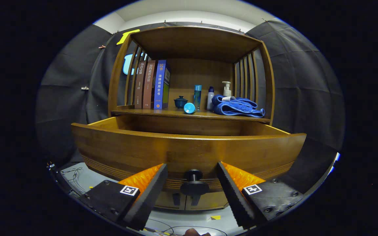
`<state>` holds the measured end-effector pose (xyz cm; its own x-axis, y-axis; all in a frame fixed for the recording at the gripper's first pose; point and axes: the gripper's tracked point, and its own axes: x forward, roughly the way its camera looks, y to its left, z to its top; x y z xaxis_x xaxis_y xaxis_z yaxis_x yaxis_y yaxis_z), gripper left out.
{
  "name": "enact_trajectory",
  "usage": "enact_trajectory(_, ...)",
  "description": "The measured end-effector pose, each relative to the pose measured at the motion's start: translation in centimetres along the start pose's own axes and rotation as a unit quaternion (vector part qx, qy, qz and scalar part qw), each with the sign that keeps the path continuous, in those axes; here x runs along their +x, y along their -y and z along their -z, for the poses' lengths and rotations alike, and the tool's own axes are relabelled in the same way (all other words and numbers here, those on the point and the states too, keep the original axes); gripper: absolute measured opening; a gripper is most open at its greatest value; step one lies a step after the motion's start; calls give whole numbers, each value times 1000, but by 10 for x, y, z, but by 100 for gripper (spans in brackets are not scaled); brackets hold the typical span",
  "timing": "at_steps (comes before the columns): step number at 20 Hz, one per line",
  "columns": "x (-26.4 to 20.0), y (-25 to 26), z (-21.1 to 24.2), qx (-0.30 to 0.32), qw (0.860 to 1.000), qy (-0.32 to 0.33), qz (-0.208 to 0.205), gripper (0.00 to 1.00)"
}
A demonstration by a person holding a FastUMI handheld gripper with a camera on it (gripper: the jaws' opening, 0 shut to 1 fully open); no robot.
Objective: Pull open the drawer, take out the items inside it, and place them on the countertop above the cabinet.
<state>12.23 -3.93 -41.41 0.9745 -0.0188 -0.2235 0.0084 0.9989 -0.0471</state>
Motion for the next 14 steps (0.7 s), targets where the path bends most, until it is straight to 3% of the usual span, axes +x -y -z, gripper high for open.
enact_trajectory(14,76,-2,-7,2,1000,-4,2,100)
